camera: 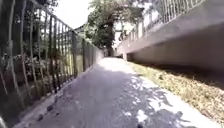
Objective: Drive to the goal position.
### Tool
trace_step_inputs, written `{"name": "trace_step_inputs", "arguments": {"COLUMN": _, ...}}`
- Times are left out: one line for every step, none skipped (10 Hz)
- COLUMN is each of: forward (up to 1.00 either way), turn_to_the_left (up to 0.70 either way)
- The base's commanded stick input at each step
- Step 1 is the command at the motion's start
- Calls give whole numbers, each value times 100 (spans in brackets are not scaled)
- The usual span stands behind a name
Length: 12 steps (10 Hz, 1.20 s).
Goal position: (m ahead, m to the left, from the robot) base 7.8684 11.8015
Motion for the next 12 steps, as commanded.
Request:
{"name": "trace_step_inputs", "arguments": {"forward": 50, "turn_to_the_left": 0}}
{"name": "trace_step_inputs", "arguments": {"forward": 50, "turn_to_the_left": 0}}
{"name": "trace_step_inputs", "arguments": {"forward": 50, "turn_to_the_left": 0}}
{"name": "trace_step_inputs", "arguments": {"forward": 50, "turn_to_the_left": 0}}
{"name": "trace_step_inputs", "arguments": {"forward": 50, "turn_to_the_left": 0}}
{"name": "trace_step_inputs", "arguments": {"forward": 50, "turn_to_the_left": 0}}
{"name": "trace_step_inputs", "arguments": {"forward": 50, "turn_to_the_left": 0}}
{"name": "trace_step_inputs", "arguments": {"forward": 50, "turn_to_the_left": 0}}
{"name": "trace_step_inputs", "arguments": {"forward": 50, "turn_to_the_left": 0}}
{"name": "trace_step_inputs", "arguments": {"forward": 50, "turn_to_the_left": 0}}
{"name": "trace_step_inputs", "arguments": {"forward": 50, "turn_to_the_left": 0}}
{"name": "trace_step_inputs", "arguments": {"forward": 50, "turn_to_the_left": 0}}
